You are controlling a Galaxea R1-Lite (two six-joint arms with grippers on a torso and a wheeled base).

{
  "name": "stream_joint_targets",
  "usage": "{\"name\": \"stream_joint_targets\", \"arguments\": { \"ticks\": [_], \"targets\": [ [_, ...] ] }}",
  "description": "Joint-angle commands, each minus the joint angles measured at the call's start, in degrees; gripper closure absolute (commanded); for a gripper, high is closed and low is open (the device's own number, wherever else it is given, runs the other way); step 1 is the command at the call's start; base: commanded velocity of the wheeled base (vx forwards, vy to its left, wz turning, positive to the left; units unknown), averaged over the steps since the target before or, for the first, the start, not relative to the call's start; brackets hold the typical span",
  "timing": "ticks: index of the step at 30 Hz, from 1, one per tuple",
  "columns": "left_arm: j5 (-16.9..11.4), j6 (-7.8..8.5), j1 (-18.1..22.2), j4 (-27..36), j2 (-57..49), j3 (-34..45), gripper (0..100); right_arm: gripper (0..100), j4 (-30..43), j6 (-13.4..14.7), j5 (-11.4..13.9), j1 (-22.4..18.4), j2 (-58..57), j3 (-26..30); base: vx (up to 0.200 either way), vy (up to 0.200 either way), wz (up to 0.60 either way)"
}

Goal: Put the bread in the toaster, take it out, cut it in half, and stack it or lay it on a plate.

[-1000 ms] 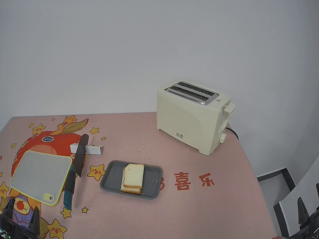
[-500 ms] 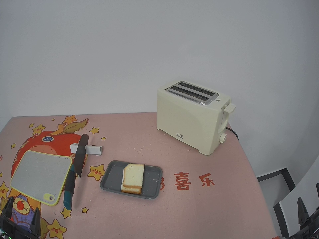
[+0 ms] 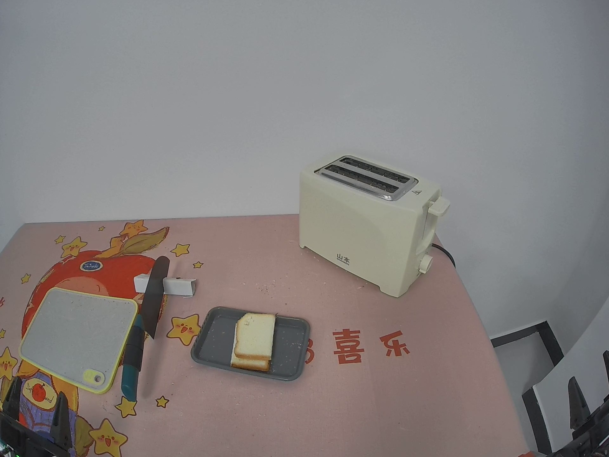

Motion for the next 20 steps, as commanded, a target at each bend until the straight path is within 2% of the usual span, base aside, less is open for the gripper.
{"name": "stream_joint_targets", "arguments": {
  "ticks": [1,4,5,11,20],
  "targets": [
    [-0.4,0.69,0.0,0.0,0.0,1.0,0,0,0.0,-0.1,0.0,0.0,-0.8,0.8,0.000,0.000,0.00],
    [-2.4,2.71,0.0,0.0,0.0,1.0,0,0,0.0,-0.1,0.1,0.0,-0.8,0.9,0.000,0.000,0.00],
    [-2.7,2.80,0.0,0.0,0.0,1.0,0,0,0.0,-0.1,0.1,0.0,-0.9,0.9,0.000,0.000,0.00],
    [-1.5,2.09,0.3,0.2,0.0,1.0,0,0,0.0,-0.4,0.1,0.0,-0.8,0.9,0.000,0.000,0.00],
    [-1.6,1.04,0.3,0.3,0.0,1.0,0,0,-0.1,-0.4,0.1,0.0,-0.8,0.9,0.000,0.000,0.00]
  ]
}}
